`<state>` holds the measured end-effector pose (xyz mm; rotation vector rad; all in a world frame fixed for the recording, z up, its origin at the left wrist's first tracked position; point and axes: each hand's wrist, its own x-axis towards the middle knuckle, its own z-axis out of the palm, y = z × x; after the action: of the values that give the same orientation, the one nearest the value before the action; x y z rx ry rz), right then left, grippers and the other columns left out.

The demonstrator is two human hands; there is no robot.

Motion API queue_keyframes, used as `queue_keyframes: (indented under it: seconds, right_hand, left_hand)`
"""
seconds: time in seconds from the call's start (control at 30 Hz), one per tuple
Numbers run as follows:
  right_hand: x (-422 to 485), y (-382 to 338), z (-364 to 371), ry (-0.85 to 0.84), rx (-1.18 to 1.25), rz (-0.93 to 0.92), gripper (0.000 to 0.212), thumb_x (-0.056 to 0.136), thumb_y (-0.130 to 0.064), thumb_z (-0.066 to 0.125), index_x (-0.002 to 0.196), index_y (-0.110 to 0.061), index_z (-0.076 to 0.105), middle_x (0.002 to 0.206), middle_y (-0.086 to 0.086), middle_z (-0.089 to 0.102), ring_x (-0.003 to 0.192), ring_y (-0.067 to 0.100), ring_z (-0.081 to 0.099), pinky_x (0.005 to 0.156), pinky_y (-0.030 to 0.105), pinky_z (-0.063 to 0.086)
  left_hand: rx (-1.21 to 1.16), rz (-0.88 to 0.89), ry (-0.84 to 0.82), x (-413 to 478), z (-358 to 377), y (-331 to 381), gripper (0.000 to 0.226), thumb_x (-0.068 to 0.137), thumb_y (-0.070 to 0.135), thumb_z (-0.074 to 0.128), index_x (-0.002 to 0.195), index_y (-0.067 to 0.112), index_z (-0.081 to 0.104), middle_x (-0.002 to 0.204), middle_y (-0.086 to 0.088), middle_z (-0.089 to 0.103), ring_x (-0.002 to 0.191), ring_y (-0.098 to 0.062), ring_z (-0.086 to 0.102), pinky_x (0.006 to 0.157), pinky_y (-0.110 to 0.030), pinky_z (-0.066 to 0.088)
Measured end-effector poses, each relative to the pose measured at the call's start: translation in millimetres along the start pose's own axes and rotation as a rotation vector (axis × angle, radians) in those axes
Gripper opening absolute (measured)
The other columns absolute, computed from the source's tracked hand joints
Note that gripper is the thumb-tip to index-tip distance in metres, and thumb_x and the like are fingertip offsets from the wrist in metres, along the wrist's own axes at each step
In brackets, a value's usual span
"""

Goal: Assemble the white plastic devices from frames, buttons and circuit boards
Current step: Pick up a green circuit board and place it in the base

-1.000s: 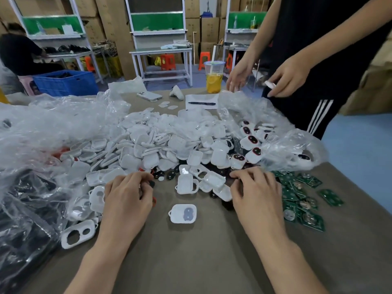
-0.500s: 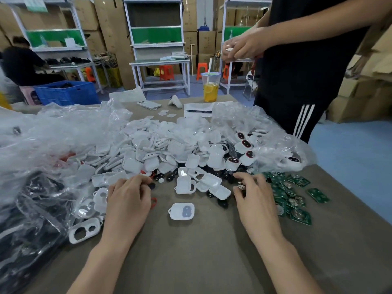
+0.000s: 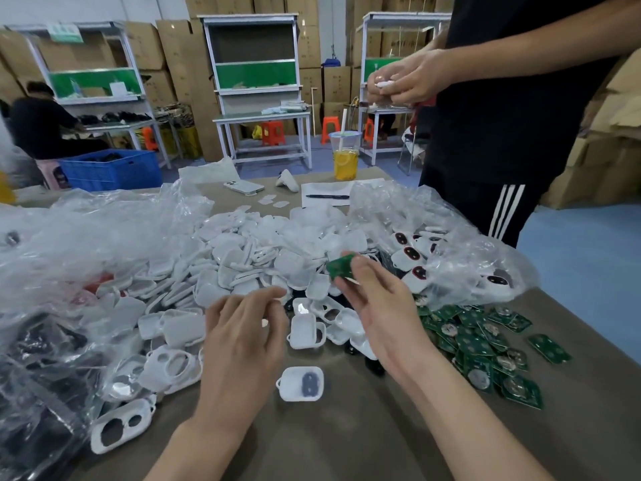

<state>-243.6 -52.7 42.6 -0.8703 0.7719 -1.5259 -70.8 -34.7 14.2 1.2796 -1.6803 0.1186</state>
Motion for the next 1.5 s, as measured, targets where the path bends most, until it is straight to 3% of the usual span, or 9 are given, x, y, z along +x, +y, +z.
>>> queue_keyframes:
  seconds: [0.1, 0.17, 0.3, 0.47, 0.77, 0.93, 1.07, 1.3, 1.5]
  right_hand:
    - [16.8, 7.3, 12.1, -0.097, -0.035, 0.016, 0.026, 0.095, 0.002, 0.062, 0.093, -0.017, 0.079, 0.098, 0.006, 0.077, 0.091, 0.014, 0.073, 0.08, 0.017, 0.055]
    - [20.0, 10.8, 11.2, -0.172, -0.073, 0.024, 0.02, 0.094, -0.003, 0.066, 0.096, -0.017, 0.08, 0.101, 0.008, 0.077, 0.092, 0.015, 0.074, 0.081, 0.018, 0.056]
    - [18.6, 13.8, 7.8, -0.235, -0.144, 0.046, 0.019, 0.084, -0.012, 0.076, 0.1, -0.02, 0.08, 0.099, 0.007, 0.078, 0.088, 0.015, 0.073, 0.077, 0.021, 0.057]
    - [17.7, 16.2, 12.0, -0.252, -0.284, 0.027, 0.017, 0.08, -0.017, 0.078, 0.089, -0.031, 0.079, 0.092, 0.005, 0.078, 0.082, 0.013, 0.072, 0.077, 0.027, 0.06]
    - [14.2, 14.7, 9.4, -0.275, -0.343, 0.015, 0.013, 0.081, -0.026, 0.079, 0.093, -0.028, 0.078, 0.092, 0.0, 0.076, 0.078, 0.018, 0.073, 0.075, 0.026, 0.058]
    - [12.7, 10.9, 8.6, -0.306, -0.285, 0.106, 0.025, 0.077, -0.037, 0.078, 0.097, -0.022, 0.079, 0.085, -0.005, 0.074, 0.071, 0.016, 0.07, 0.068, 0.026, 0.058]
    - [14.4, 13.6, 8.0, -0.291, -0.252, 0.144, 0.019, 0.078, -0.023, 0.078, 0.097, -0.024, 0.079, 0.088, 0.0, 0.074, 0.074, 0.015, 0.07, 0.069, 0.025, 0.058]
    - [17.3, 10.9, 4.8, -0.285, -0.147, 0.144, 0.026, 0.077, -0.021, 0.078, 0.103, -0.024, 0.078, 0.094, 0.002, 0.075, 0.087, 0.018, 0.073, 0.075, 0.026, 0.059]
    - [16.0, 9.3, 4.7, -0.276, -0.108, 0.157, 0.022, 0.084, -0.02, 0.068, 0.102, -0.023, 0.08, 0.095, 0.007, 0.075, 0.085, 0.016, 0.072, 0.073, 0.026, 0.059]
  left_hand:
    - [-0.107, -0.055, 0.017, 8.1, 7.3, -1.3, 0.023, 0.097, 0.037, 0.045, 0.11, 0.028, 0.061, 0.094, 0.023, 0.064, 0.105, 0.023, 0.04, 0.092, -0.03, 0.039]
    - [-0.201, -0.104, 0.002, 11.1, 6.4, -6.9, 0.021, 0.095, 0.048, 0.045, 0.112, 0.044, 0.057, 0.098, 0.027, 0.063, 0.111, 0.015, 0.045, 0.08, -0.03, 0.045]
    - [-0.336, -0.194, -0.049, 10.9, 8.7, -12.2, 0.023, 0.087, 0.059, 0.051, 0.106, 0.049, 0.059, 0.099, 0.021, 0.068, 0.095, -0.006, 0.064, 0.075, -0.022, 0.048]
    - [-0.377, -0.21, -0.096, 9.5, 13.4, -9.4, 0.018, 0.086, 0.059, 0.059, 0.1, 0.049, 0.062, 0.091, 0.022, 0.069, 0.08, 0.002, 0.063, 0.067, -0.003, 0.041]
    - [-0.351, -0.171, -0.066, 10.7, 9.0, -13.7, 0.008, 0.089, 0.047, 0.058, 0.095, 0.051, 0.062, 0.09, 0.024, 0.069, 0.086, -0.001, 0.066, 0.068, -0.005, 0.041]
    - [-0.297, -0.057, -0.03, 9.8, 2.5, -19.4, 0.016, 0.09, 0.02, 0.063, 0.093, 0.036, 0.063, 0.104, 0.02, 0.062, 0.092, -0.004, 0.064, 0.066, -0.005, 0.041]
    - [-0.321, -0.043, -0.035, 9.2, 1.6, -18.4, 0.012, 0.089, 0.026, 0.056, 0.093, 0.037, 0.059, 0.105, 0.018, 0.06, 0.088, -0.002, 0.063, 0.065, -0.006, 0.04]
    - [-0.285, -0.024, -0.131, 8.4, 3.2, -19.2, 0.026, 0.088, 0.041, 0.067, 0.113, 0.042, 0.058, 0.116, 0.014, 0.059, 0.101, -0.01, 0.061, 0.082, -0.008, 0.04]
    - [-0.319, -0.048, -0.108, 9.0, 2.6, -19.1, 0.022, 0.091, 0.046, 0.063, 0.112, 0.042, 0.06, 0.116, 0.013, 0.061, 0.102, -0.01, 0.062, 0.082, -0.007, 0.04]
